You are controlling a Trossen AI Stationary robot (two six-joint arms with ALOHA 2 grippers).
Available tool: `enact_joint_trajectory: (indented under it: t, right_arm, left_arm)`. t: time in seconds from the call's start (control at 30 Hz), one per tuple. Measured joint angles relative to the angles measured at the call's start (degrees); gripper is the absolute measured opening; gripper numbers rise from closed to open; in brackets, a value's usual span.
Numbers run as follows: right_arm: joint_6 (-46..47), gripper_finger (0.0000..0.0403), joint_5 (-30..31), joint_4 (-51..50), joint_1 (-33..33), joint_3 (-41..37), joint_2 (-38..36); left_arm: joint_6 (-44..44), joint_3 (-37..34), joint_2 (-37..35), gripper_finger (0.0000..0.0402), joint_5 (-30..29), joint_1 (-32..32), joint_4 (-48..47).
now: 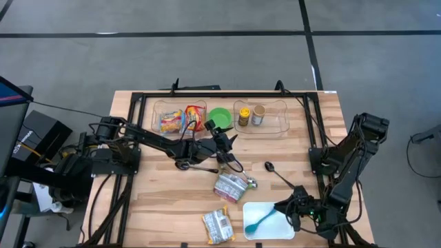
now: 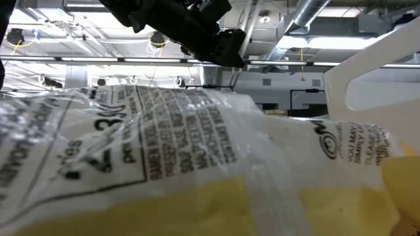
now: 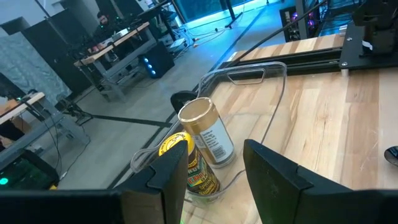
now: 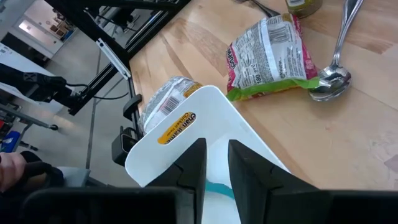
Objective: Pick & Place Food Item
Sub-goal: Put the blue serving spoon in the white bin, then put the transparent spice bottle in the right transparent bin
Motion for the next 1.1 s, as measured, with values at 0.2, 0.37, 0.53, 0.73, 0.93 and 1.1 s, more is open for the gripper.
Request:
enact_joint_trajectory:
  t: [0.2,0.37,0.53,0.73,0.93,1.1]
  right_arm:
    - [-0.01,0.0062,-1.24,-0.40,0.00,0.00,0.00]
    - [-1.02,0.0062,-1.26,-0.79,-0.16,0.00,-0.77]
    - [-7.77,0.0063,-0.98,-0.81,-1.68,0.00,-3.80]
    - [-20.47,0.0063,-0.84,-0.79,-5.18,0.00,-10.13]
    - [-34.78,0.0063,-0.76,-0.80,-9.69,0.00,-17.25]
    - [-43.56,0.0063,-0.74,-0.81,-13.75,0.00,-21.77]
  left_arm:
    - [0.00,0.00,0.00,0.0150,0.00,0.00,-0.02]
    - [0.00,0.00,0.00,0.0150,0.00,0.00,0.57]
    - [0.00,0.00,-0.01,0.0150,0.00,0.00,1.63]
    - [0.90,0.00,0.00,0.0150,0.00,0.00,1.66]
    - [4.65,0.00,0.00,0.0150,-0.04,0.00,1.62]
    - [4.94,0.00,0.00,0.0150,-0.04,0.00,1.50]
